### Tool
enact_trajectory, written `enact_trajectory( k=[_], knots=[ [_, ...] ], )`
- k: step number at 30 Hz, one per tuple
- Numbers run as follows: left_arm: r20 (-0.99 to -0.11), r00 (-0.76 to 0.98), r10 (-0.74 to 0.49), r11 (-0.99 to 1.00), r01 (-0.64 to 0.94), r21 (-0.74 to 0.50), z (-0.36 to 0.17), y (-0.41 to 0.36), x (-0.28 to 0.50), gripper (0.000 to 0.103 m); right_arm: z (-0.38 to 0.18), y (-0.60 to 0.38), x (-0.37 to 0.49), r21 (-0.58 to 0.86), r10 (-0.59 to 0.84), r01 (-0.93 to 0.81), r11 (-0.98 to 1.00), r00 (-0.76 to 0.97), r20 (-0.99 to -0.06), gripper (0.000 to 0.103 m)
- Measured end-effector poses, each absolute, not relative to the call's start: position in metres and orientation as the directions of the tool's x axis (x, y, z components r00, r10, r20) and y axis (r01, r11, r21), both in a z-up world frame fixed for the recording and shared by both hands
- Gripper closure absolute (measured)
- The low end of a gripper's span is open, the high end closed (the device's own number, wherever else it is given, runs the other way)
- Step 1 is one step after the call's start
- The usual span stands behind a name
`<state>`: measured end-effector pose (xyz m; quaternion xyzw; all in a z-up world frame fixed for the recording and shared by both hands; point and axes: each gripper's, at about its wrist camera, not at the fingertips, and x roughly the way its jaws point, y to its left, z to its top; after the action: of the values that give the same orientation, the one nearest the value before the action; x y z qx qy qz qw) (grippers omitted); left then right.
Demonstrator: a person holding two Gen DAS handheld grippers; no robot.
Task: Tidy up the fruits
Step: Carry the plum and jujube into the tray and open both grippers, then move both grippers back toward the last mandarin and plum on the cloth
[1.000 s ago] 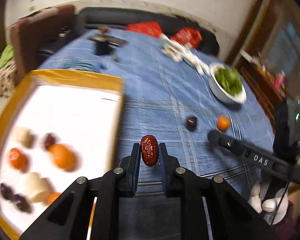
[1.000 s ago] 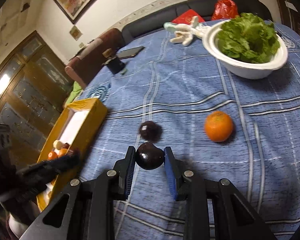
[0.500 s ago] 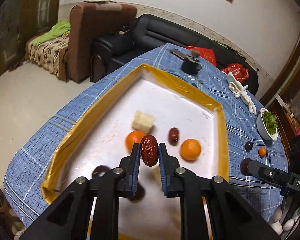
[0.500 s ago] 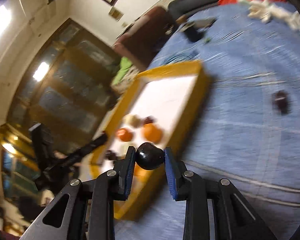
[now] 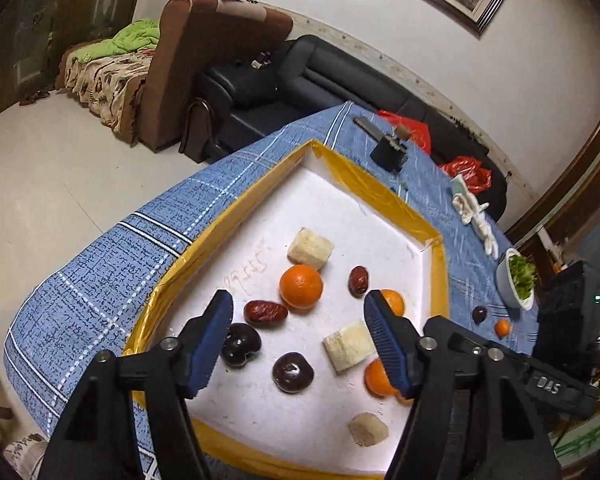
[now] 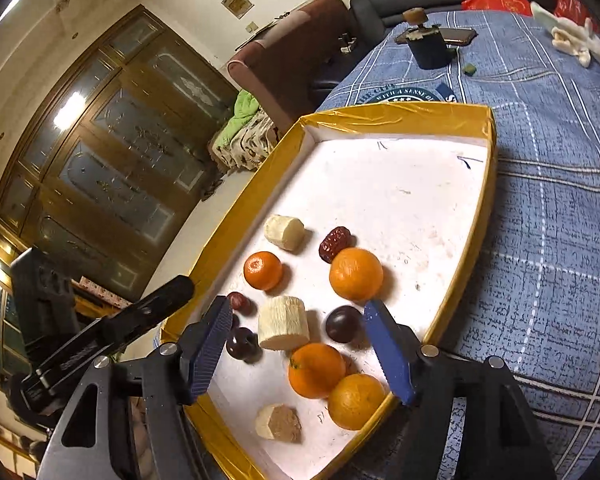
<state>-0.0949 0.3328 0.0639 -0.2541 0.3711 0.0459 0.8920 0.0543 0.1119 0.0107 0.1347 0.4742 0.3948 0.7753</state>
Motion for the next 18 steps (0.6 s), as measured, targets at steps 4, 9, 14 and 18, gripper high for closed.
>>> enact_trajectory(
  k=[4, 9, 14, 18],
  knots=[
    [-0.668, 0.732, -0.134, 0.867, -0.240, -0.437, 0.073, 0.326, -0.100, 0.034, 0.017, 0.097, 0.053, 0.579, 0.733, -0.473, 0.664, 0.259, -0.629, 0.028],
    [-0.651, 0.740, -0.170, 0.885, -0.175, -0.431, 0.085, 0.304, -0.102, 0.028, 0.032, 0.035, 0.048, 0.544, 0.692, -0.435, 0.717, 0.352, -0.630, 0.028],
    [-0.652, 0.725, -0.221, 0.906, -0.096, -0.413, 0.089, 0.266, -0.096, 0.028, 0.034, -0.057, 0.052, 0.497, 0.581, -0.302, 0.813, 0.479, -0.658, 0.028],
    [-0.675, 0.690, -0.262, 0.924, -0.023, -0.382, 0.087, 0.228, -0.088, 0.028, 0.027, -0.115, 0.061, 0.459, 0.478, -0.185, 0.869, 0.550, -0.685, 0.029]
  ],
)
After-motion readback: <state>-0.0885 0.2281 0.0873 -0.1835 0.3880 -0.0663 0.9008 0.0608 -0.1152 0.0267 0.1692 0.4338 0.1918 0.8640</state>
